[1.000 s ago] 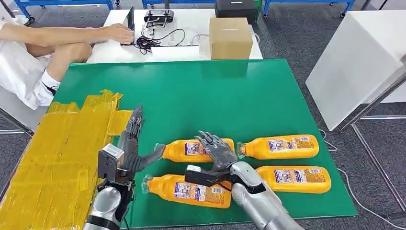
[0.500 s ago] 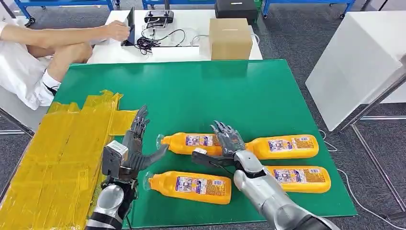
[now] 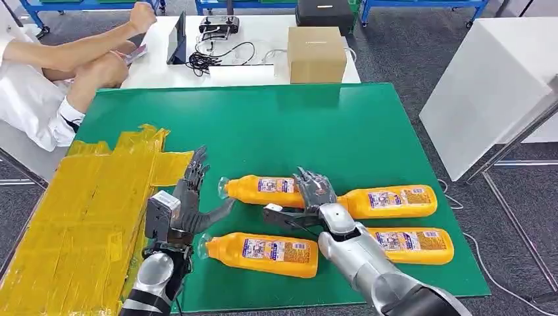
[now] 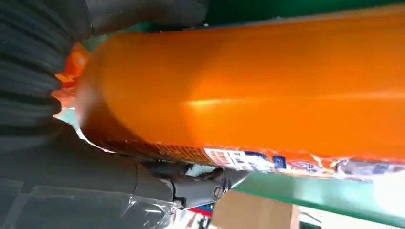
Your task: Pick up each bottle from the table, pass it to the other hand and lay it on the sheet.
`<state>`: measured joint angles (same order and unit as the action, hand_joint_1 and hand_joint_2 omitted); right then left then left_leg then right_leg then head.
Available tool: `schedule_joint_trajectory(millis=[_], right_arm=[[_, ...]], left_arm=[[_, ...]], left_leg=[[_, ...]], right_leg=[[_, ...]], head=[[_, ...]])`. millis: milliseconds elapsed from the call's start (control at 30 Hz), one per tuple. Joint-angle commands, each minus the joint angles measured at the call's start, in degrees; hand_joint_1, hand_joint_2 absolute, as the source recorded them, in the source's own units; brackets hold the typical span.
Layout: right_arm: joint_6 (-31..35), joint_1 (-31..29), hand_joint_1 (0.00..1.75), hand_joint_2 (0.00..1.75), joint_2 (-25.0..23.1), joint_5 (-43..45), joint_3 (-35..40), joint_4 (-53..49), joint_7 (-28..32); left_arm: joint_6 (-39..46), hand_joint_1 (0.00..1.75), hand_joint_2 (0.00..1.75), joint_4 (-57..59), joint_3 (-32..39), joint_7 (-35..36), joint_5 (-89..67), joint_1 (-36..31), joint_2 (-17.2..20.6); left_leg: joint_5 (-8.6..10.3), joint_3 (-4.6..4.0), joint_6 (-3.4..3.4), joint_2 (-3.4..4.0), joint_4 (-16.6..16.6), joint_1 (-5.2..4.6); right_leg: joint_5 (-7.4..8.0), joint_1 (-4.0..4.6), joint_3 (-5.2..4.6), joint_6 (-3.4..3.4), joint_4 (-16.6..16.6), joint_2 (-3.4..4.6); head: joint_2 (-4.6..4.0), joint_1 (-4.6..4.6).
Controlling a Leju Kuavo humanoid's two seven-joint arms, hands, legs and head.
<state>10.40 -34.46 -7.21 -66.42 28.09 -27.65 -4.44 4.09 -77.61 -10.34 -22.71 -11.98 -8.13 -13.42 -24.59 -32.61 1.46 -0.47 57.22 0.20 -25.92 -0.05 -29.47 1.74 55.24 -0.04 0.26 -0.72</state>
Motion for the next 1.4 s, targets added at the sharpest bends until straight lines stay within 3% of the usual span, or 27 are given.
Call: schedule_joint_trajectory(millis=[33,67,133,167,200,233,400,833,933,1100,1267,1400], right_arm=[[-0.41,-0.58,1.01,1.75,0.21,-0.12,0.53,5.55,0.93],[-0.35,-0.53,1.27,1.75,0.19,-0.17,0.44,5.54,1.08],[0.34,-0.25,1.4,1.75,0.13,-0.3,0.06,5.28,1.61],[1.35,-0.02,1.5,1.75,0.07,-0.23,-0.49,4.91,2.0],[2.53,0.32,1.71,1.75,0.01,0.32,-1.28,4.3,2.3],[2.77,0.4,1.75,1.75,-0.03,0.49,-1.54,4.18,2.37],[11.69,3.34,1.75,1.75,-0.83,6.21,-9.13,-2.55,6.86],[11.49,3.43,1.75,1.75,-0.69,6.29,-9.27,-2.79,6.94],[20.38,8.1,1.75,1.75,-1.67,11.72,-15.25,-12.17,12.22],[17.48,16.69,1.75,1.75,-3.71,23.66,-19.92,-33.28,19.82],[18.84,21.3,1.75,1.75,-6.33,32.82,-22.12,-43.94,24.51],[15.91,23.68,1.75,1.75,-7.45,39.18,-19.33,-48.57,27.31]], left_arm=[[-0.12,0.0,1.75,3.69,-0.44,0.23,0.1,-1.94,0.41],[-0.12,0.0,1.75,3.68,-0.43,0.23,0.11,-1.93,0.41],[-0.14,0.0,1.75,3.56,-0.41,0.23,0.13,-1.79,0.43],[-0.14,0.0,1.75,3.45,-0.37,0.23,0.16,-1.69,0.45],[-0.13,0.0,1.75,3.29,-0.34,0.23,0.18,-1.56,0.47],[-0.13,0.0,1.75,3.2,-0.35,0.23,0.17,-1.49,0.5],[-0.15,0.0,1.75,1.4,-0.58,0.23,0.13,-0.28,0.64],[-0.15,0.0,1.75,1.21,-0.66,0.24,0.13,-0.16,0.59],[0.11,0.0,1.75,-0.8,-1.64,0.43,-0.75,1.25,0.83],[0.5,0.0,1.75,-2.07,-2.95,0.55,-1.58,1.55,1.22],[0.77,0.0,1.75,-1.28,-3.99,0.75,-1.92,1.09,1.29],[1.07,0.0,1.75,-0.15,-4.56,0.92,-0.98,0.21,1.67]], left_leg=[[0.02,0.04,-0.05,-0.05,-0.09,0.01],[0.01,0.06,-0.04,-0.05,-0.06,0.01],[0.01,0.07,-0.03,-0.06,-0.05,0.0],[0.03,0.05,-0.06,-0.08,-0.08,0.02],[0.01,0.07,-0.04,-0.08,-0.06,0.02],[0.03,0.06,-0.05,-0.07,-0.09,0.03],[-0.01,0.04,-0.04,-0.03,-0.05,0.01],[-0.04,-0.12,-0.07,0.06,-0.01,0.02],[-0.02,-0.14,-0.04,0.0,-0.02,0.0],[-0.09,-0.21,-0.06,0.0,0.01,0.0],[-0.07,-0.37,-0.06,-0.02,0.02,0.01],[-0.07,-0.37,-0.06,-0.09,0.01,-0.01]], right_leg=[[0.0,0.01,0.09,0.01,-0.11,-0.09],[-0.01,0.01,0.1,0.01,-0.07,-0.08],[-0.01,0.0,0.1,0.0,-0.06,-0.08],[0.0,0.02,0.1,0.0,-0.11,-0.12],[-0.01,0.02,0.11,0.0,-0.09,-0.11],[0.01,0.03,0.11,0.0,-0.13,-0.11],[-0.02,0.01,0.07,0.01,-0.07,-0.05],[-0.02,0.03,-0.08,0.01,-0.03,0.03],[-0.02,0.0,-0.11,0.01,-0.01,-0.01],[-0.08,0.0,-0.16,0.0,0.02,-0.01],[-0.07,0.01,-0.34,-0.01,0.03,-0.03],[-0.1,0.0,-0.32,0.01,0.02,-0.11]], head=[[0.0,0.02],[0.0,0.0],[0.0,0.0],[0.0,0.02],[0.0,0.0],[0.0,0.02],[0.0,0.0],[0.0,0.0],[0.0,0.02],[0.0,0.0],[0.0,0.02],[0.0,0.02]])
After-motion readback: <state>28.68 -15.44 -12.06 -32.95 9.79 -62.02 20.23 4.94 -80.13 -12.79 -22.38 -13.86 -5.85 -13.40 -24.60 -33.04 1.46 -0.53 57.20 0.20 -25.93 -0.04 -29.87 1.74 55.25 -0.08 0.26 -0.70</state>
